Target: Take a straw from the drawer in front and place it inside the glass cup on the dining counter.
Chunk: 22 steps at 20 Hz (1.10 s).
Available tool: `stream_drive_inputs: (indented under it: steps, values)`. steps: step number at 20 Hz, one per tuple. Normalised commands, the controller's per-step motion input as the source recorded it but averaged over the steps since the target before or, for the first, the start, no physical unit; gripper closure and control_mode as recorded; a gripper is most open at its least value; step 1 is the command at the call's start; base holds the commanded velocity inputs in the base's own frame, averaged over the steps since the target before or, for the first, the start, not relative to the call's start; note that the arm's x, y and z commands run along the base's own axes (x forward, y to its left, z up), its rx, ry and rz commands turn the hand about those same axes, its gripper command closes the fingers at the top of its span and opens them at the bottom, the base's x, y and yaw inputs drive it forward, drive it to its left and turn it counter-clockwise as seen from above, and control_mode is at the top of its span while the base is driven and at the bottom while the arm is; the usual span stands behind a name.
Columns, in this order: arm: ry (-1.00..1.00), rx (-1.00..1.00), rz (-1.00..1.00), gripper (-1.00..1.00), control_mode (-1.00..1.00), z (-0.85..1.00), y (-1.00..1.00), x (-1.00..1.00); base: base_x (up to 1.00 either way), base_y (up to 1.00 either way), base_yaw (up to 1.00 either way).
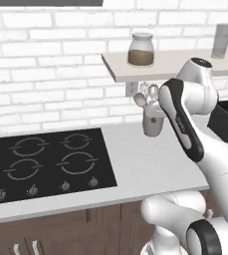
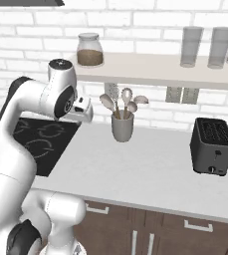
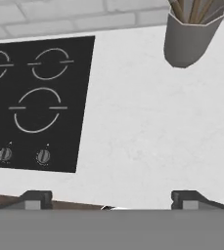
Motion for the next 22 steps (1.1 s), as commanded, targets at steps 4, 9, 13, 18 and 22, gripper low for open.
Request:
stream_drive_inputs:
  steps: [4,9,13,18,22]
  values:
    - [-0.20,0.10,0.00,-1.00,-1.00,0.12,0.00,-0.54,0.00,0.00,0.00]
    - [-0.06,0.05,-0.02,-1.00,-1.00,0.14,0.00,-0.56,0.00,0.00,0.00]
    - [0.03,0.02,-0.11,-1.00,-1.00,0.18,-0.01,-0.40,0.00,0.00,0.00]
    - [0.12,0.00,-0.10,-1.00,-1.00,0.07,0.00,-0.14,0.00,0.00,0.00]
    - [0.00,0.00,0.00,-1.00,1.00,0.00,0.00,0.00,0.00,0.00,0.00]
